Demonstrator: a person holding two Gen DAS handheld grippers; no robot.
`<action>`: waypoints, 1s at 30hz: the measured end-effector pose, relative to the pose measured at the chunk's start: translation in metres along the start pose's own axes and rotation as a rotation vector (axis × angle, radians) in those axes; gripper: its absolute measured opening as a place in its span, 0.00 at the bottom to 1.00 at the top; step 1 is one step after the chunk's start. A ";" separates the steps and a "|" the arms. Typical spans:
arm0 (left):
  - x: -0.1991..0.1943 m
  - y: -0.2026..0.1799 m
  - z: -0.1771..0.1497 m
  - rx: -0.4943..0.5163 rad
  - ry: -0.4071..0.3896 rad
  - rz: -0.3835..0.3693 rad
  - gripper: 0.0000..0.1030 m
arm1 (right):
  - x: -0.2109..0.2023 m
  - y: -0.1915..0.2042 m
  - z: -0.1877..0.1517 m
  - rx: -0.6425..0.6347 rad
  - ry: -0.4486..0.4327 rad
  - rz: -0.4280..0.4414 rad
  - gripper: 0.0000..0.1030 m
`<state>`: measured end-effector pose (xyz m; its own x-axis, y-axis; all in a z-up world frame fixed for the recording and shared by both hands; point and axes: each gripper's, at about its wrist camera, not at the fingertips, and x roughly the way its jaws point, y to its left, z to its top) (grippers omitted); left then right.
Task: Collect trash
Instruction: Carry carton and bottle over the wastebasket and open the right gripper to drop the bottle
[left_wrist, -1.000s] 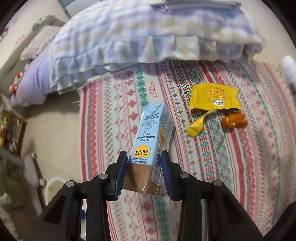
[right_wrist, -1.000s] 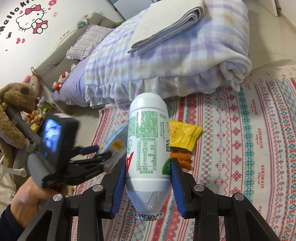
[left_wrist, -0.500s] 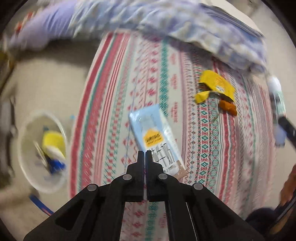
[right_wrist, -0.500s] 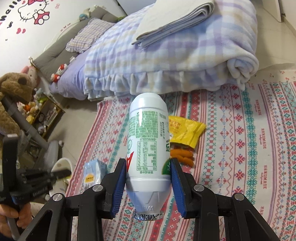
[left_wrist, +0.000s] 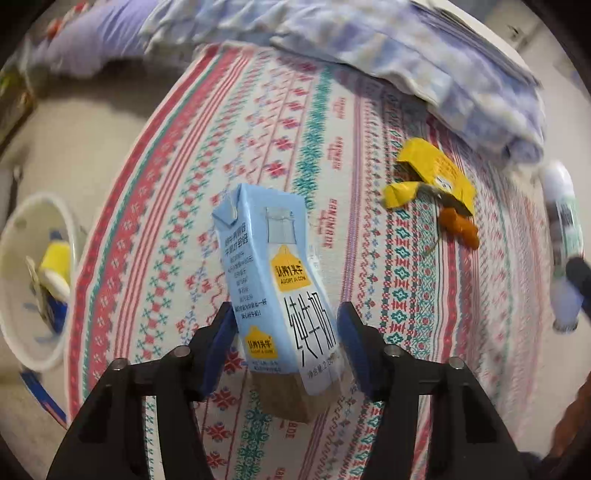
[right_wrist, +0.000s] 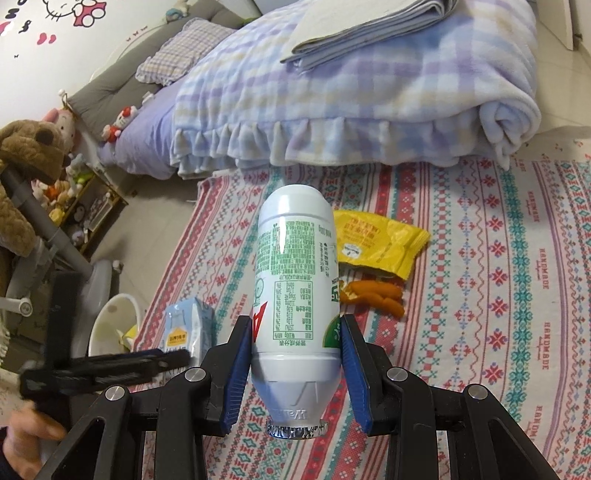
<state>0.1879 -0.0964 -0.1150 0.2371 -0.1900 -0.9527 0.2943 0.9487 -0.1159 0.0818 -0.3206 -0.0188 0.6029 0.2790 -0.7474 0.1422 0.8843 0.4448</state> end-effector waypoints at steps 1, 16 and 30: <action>-0.002 -0.003 -0.001 0.011 -0.010 0.025 0.56 | 0.001 -0.001 0.000 -0.002 0.002 -0.005 0.40; -0.042 0.050 -0.006 -0.123 -0.028 -0.041 0.40 | 0.007 0.000 -0.005 -0.009 0.017 -0.029 0.40; -0.086 0.141 -0.005 -0.308 -0.098 -0.056 0.40 | 0.027 0.015 -0.014 -0.049 0.045 -0.041 0.40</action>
<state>0.2050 0.0552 -0.0510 0.3204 -0.2534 -0.9128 0.0186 0.9651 -0.2614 0.0892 -0.2948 -0.0397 0.5616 0.2576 -0.7863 0.1271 0.9122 0.3896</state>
